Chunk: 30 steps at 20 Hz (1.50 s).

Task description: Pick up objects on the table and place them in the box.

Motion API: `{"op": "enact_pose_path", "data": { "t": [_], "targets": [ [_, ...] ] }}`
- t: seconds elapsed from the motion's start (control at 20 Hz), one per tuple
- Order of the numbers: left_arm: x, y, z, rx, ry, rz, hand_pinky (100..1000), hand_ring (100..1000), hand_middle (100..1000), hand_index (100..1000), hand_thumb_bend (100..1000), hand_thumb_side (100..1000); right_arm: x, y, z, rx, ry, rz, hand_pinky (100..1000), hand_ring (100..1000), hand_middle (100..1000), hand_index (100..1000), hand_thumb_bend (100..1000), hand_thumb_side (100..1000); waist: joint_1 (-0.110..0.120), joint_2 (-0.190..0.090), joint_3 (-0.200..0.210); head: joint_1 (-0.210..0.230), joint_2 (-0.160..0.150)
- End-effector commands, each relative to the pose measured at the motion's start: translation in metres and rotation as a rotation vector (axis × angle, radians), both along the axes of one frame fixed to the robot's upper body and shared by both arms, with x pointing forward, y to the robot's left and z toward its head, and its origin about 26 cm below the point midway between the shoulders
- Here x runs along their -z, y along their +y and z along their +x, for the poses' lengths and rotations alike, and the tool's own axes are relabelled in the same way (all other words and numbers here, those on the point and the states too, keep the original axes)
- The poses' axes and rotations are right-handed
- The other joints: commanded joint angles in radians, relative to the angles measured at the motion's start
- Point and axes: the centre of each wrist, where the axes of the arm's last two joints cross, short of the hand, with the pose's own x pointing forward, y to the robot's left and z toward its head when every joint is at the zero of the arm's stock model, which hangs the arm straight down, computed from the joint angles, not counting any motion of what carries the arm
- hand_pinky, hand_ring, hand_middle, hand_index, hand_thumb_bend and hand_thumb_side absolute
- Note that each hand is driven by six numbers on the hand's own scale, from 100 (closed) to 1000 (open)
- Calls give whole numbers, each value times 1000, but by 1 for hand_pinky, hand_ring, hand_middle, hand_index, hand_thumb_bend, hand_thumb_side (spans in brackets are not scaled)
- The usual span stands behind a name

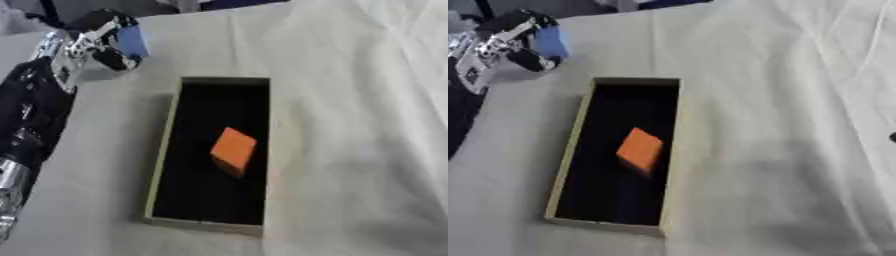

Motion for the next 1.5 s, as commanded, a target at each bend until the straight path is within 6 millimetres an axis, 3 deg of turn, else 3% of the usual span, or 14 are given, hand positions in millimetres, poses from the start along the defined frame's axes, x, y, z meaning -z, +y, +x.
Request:
{"op": "enact_pose_path", "data": {
  "t": [0.05,0.15,0.2,0.25,0.45,0.5,0.55,0.6,0.95,1.5],
  "targets": [
    [-16,10,-5,12,-33,31,466,603,508,717,161,100,-2,-1,-2,5,-8,-7,883,929,566,868,100,656,-13,-28,6,-10,15],
    [-21,10,-7,31,-46,43,473,609,515,721,152,100,-1,-2,-3,8,-2,-2,883,928,567,868,100,656,-16,-38,11,-14,22],
    [-23,10,-8,38,-52,47,473,609,514,722,100,100,-1,-2,-3,10,0,0,883,928,567,867,100,667,-18,-43,14,-17,25],
    [-27,11,-9,44,-63,49,473,608,515,722,136,100,0,-2,-3,11,3,3,883,927,567,867,100,656,-20,-49,16,-21,28],
    [-42,7,-15,90,-118,53,459,597,501,717,100,100,2,-5,-5,15,12,15,882,926,568,867,100,656,-26,-70,29,-38,46],
    [-46,4,-17,111,-137,55,453,592,495,714,100,180,2,-5,-5,15,14,17,882,925,569,866,100,656,-28,-74,33,-43,50],
    [-51,1,-20,140,-162,62,451,591,493,712,100,100,2,-6,-5,15,14,19,882,925,569,866,100,656,-30,-79,36,-50,56],
    [-56,-3,-23,168,-184,71,446,588,488,710,100,100,2,-6,-6,15,15,21,882,924,569,866,100,656,-31,-83,39,-55,60],
    [-74,-64,-65,541,-351,160,445,590,482,709,100,100,2,-9,-6,12,16,37,881,922,572,866,100,657,-40,-105,48,-92,89],
    [-59,-127,-116,930,-359,210,459,602,501,705,100,100,1,-10,-6,8,22,50,881,921,574,866,100,658,-39,-121,45,-115,96]
  ]
}}
